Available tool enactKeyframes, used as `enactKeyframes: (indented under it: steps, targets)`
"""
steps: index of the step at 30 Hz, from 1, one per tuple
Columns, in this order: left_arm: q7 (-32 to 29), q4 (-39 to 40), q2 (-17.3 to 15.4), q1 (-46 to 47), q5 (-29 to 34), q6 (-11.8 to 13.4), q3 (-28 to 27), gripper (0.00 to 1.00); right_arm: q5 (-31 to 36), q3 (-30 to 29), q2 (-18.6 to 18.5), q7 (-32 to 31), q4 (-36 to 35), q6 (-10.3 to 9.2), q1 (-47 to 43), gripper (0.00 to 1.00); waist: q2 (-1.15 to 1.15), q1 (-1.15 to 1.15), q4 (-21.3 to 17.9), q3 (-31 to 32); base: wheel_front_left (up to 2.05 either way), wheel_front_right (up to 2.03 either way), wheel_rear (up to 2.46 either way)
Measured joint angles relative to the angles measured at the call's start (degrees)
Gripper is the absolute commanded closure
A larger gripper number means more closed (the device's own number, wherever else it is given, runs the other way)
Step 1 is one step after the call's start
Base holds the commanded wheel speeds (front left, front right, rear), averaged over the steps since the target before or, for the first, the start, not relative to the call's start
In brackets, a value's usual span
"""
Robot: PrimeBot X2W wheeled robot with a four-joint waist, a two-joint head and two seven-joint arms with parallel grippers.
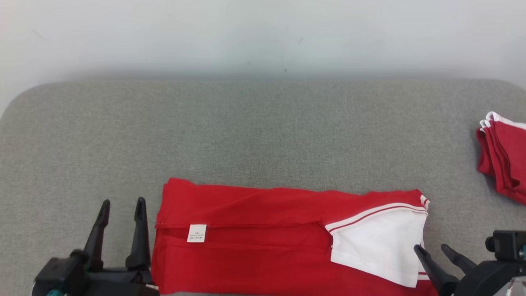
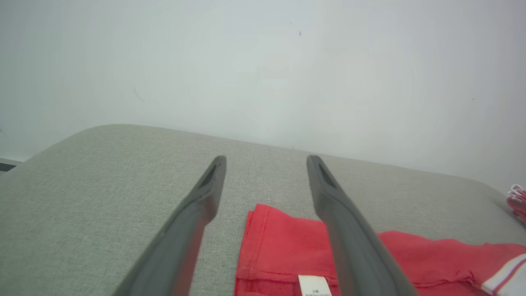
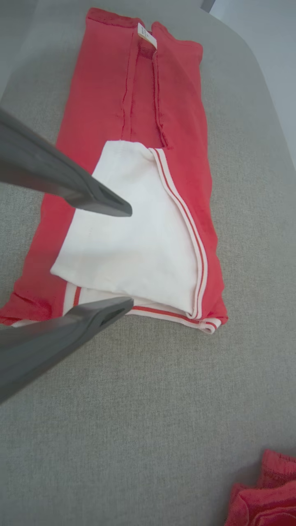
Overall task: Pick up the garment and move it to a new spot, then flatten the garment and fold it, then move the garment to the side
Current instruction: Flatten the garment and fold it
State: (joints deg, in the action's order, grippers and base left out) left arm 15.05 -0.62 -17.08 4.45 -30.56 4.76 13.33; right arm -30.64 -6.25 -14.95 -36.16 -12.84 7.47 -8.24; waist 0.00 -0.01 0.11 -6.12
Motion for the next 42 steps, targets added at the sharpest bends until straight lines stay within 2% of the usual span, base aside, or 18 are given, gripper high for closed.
enactKeyframes:
  steps: [5, 7, 10, 17, 24, 32, 39, 40, 41, 42]
  targets:
    - [0.0, 3.52, 3.97, -4.23, 3.01, -5.13, -6.34, 0.0, 5.3, -3.56, 6.98, 5.13, 5.67, 0.0, 0.2, 0.0, 0.0, 0.0, 0.71, 1.63, 0.0, 0.0, 0.0]
    - [0.0, 3.69, 4.89, -5.79, 3.33, -7.2, -8.27, 0.0, 8.32, -4.72, 8.65, 5.43, 7.98, 0.0, 0.49, 0.0, 0.0, 0.0, 0.9, 2.0, 0.0, 0.0, 0.0]
    - [0.0, 3.45, 5.57, -7.36, 3.72, -8.83, -10.36, 0.0, 10.81, -5.69, 10.24, 5.5, 10.57, -0.01, 2.33, 0.0, 0.0, 0.0, 1.04, 1.97, 0.0, 0.0, 0.0]
    - [0.0, 3.24, 5.53, -8.98, 4.97, -9.79, -13.13, 0.0, 16.69, -8.01, 11.66, 4.41, 14.78, -0.01, 5.95, 0.0, 0.0, 0.0, 1.43, 0.66, 0.0, 0.0, 0.0]
    - [0.0, 2.87, 6.13, -8.99, 5.45, -10.31, -12.27, 0.0, 19.52, -10.06, 11.94, 2.85, 17.6, -0.01, 9.06, 0.0, 0.0, 0.01, 2.43, 0.16, 0.0, 0.0, 0.0]
    - [0.0, 2.67, 6.43, -8.8, 5.71, -10.29, -11.43, 0.0, 20.0, -10.02, 12.02, -0.54, 22.41, -0.01, 11.45, 0.0, 0.0, 0.01, 3.32, -0.47, 0.0, 0.0, 0.0]
    - [-0.11, 2.78, 6.31, -8.75, 5.78, -10.03, -11.16, 0.0, 19.93, -9.17, 11.87, -0.67, 25.59, -0.01, 12.99, 0.0, 0.0, 0.0, 3.95, -1.17, 0.0, 0.0, 0.0]
    - [-0.11, 2.86, 6.33, -8.76, 5.67, -10.01, -11.17, 0.0, 19.48, -8.9, 11.76, -0.67, 26.03, -0.01, 13.11, 0.17, 0.0, 0.0, 3.99, -1.21, 0.0, 0.0, 0.0]
    - [-0.11, 2.97, 6.35, -8.76, 5.55, -9.99, -11.16, 0.0, 19.38, -8.57, 11.71, -0.63, 26.33, -0.01, 13.32, 0.66, 0.0, 0.0, 3.99, -1.24, 0.0, 0.0, 0.0]
    - [-0.11, 3.05, 6.34, -8.76, 5.5, -9.96, -11.12, 0.0, 19.3, -8.31, 11.71, -0.55, 26.62, -0.01, 13.6, 0.87, 0.0, 0.0, 3.97, -1.26, 0.0, 0.0, 0.0]
